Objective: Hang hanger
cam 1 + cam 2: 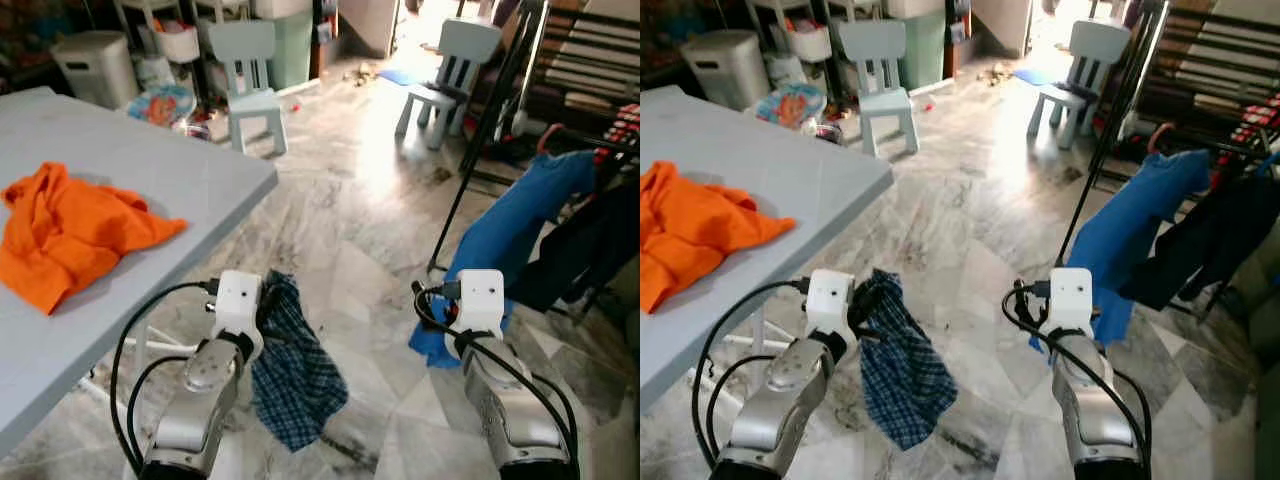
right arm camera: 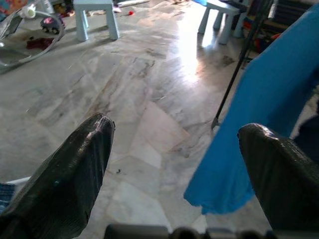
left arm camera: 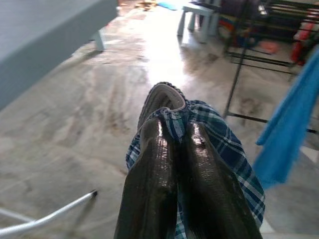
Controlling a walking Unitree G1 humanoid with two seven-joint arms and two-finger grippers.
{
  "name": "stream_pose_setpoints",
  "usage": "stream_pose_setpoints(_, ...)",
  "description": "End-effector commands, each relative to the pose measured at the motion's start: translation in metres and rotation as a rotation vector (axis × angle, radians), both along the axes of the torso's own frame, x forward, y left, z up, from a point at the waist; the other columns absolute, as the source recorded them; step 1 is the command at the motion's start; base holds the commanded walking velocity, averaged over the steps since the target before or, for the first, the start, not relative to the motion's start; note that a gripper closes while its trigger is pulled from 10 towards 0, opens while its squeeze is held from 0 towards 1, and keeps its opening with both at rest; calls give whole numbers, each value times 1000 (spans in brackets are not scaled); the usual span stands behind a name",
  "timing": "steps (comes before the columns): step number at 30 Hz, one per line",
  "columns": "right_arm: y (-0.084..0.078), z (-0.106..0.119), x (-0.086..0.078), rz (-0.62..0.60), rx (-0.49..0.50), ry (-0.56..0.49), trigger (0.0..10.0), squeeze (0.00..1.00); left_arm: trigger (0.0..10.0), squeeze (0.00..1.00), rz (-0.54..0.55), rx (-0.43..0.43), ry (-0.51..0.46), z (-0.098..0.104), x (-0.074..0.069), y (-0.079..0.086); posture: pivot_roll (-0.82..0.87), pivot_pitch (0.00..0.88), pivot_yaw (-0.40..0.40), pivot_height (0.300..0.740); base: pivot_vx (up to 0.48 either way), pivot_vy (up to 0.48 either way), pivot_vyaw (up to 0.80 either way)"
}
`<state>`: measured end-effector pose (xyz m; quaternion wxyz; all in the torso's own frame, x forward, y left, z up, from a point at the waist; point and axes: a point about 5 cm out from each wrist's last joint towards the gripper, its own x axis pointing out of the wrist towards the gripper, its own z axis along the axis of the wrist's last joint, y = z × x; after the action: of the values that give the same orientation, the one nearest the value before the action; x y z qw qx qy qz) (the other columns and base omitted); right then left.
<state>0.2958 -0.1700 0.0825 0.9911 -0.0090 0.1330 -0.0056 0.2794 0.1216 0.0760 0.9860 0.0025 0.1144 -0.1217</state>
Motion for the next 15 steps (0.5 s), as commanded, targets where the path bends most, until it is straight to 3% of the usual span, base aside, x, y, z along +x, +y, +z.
stream_pose_setpoints(1, 9, 9, 8, 30, 1, -39, 10000, 0, 10000, 0, 37, 43, -29, 2, -2, 13, 31, 5, -26, 740, 0, 0, 0)
stream_pose_setpoints(7, 12, 8, 10, 36, 9, -36, 10000, 0, 10000, 0, 56, 35, -24, 0, -5, 19, 38, 7, -21, 740, 0, 0, -92)
stream_pose_setpoints(15, 6, 5, 9, 17, 1, -36, 10000, 0, 10000, 0, 21, -25, -4, 0, 1, 13, 16, 6, -4, 740, 0, 0, -100)
